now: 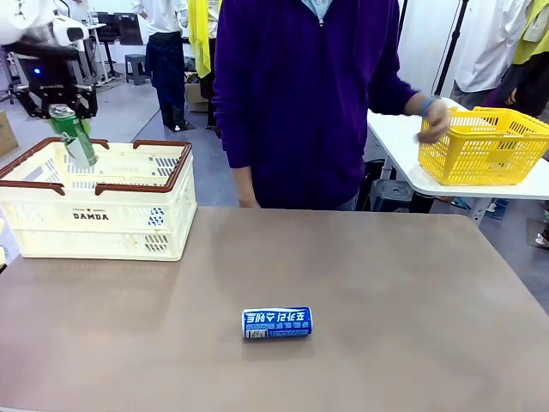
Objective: Place the drinks into the Shopping basket.
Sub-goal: Pick up one drink and place it into the Shopping basket.
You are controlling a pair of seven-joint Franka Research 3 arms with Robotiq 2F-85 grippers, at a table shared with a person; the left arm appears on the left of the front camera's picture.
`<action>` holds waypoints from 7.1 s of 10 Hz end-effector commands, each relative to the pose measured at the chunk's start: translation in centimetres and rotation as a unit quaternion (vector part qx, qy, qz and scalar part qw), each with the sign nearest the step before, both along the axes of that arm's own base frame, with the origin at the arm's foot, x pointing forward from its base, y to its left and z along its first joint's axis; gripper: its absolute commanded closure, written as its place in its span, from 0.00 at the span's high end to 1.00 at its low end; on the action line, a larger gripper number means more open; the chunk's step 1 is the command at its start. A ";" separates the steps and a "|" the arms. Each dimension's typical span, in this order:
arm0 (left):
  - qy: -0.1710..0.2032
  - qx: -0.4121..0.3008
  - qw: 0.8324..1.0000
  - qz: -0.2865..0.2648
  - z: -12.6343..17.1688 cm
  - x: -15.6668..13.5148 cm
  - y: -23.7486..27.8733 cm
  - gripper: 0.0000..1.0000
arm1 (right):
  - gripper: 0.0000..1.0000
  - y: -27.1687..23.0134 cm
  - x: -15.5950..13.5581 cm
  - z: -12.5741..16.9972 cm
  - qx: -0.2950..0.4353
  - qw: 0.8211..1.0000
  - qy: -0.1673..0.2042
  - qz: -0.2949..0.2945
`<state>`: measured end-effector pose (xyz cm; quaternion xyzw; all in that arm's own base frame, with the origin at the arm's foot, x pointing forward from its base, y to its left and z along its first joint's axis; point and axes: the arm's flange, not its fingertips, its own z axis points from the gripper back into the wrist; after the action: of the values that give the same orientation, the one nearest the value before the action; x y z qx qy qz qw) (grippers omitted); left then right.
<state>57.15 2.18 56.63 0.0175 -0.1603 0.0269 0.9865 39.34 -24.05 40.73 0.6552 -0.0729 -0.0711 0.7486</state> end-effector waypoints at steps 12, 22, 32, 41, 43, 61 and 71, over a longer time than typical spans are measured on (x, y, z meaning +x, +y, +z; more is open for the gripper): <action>0.113 -0.040 0.992 -0.031 -13.5 5.3 -1.8 1.00 | 1.00 -0.1 -0.1 0.5 0.000 1.000 0.011 0.004; 0.279 -0.160 0.937 -0.135 -6.1 -2.3 2.9 1.00 | 1.00 -0.1 -0.1 0.5 0.000 1.000 0.011 0.004; -0.022 -0.539 0.800 -0.264 -13.1 -15.3 22.4 1.00 | 1.00 -0.1 -0.1 0.5 0.000 1.000 0.011 0.004; -0.022 -0.539 0.800 -0.264 -13.1 -15.3 22.4 1.00 | 1.00 -0.1 -0.1 0.5 0.000 1.000 0.011 0.004; -0.024 -0.542 0.796 -0.268 -13.1 -15.1 22.8 1.00 | 1.00 -0.1 -0.1 0.5 0.000 1.000 0.011 0.004; -0.220 -0.396 0.891 0.025 -4.6 -30.7 36.5 1.00 | 1.00 -0.1 -0.1 0.5 0.000 1.000 0.011 0.004; -0.146 -0.031 0.881 -0.450 4.8 -19.7 -9.9 1.00 | 1.00 -0.1 -0.1 0.5 0.000 1.000 0.011 0.004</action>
<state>37.86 -5.11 63.37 -0.1738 -0.2544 -0.3949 0.8655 39.35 -24.03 40.74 0.6554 -0.0724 -0.0709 0.7484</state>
